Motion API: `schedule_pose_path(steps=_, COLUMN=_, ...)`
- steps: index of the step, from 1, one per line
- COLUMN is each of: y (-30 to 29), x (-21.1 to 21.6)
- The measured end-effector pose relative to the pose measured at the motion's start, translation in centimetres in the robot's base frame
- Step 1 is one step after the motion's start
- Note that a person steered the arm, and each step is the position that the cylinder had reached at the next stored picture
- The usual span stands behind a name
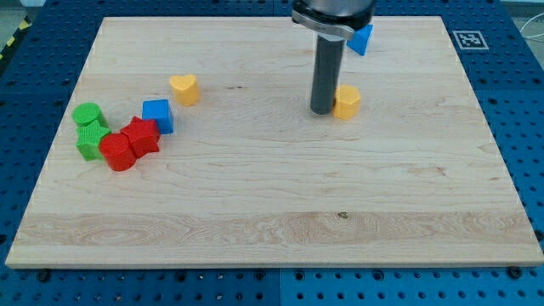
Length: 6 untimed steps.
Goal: Push the yellow hexagon little bit up
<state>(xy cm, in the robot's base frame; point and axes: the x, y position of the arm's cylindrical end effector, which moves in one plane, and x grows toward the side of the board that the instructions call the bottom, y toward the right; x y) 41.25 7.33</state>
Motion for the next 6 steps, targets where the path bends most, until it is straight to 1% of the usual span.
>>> schedule_pose_path(steps=1, y=1.6, x=2.9)
schedule_pose_path(steps=2, y=4.3, x=2.8)
schedule_pose_path(steps=4, y=4.3, x=2.5)
schedule_pose_path(steps=5, y=4.2, x=1.1)
schedule_pose_path(steps=6, y=3.9, x=-1.2)
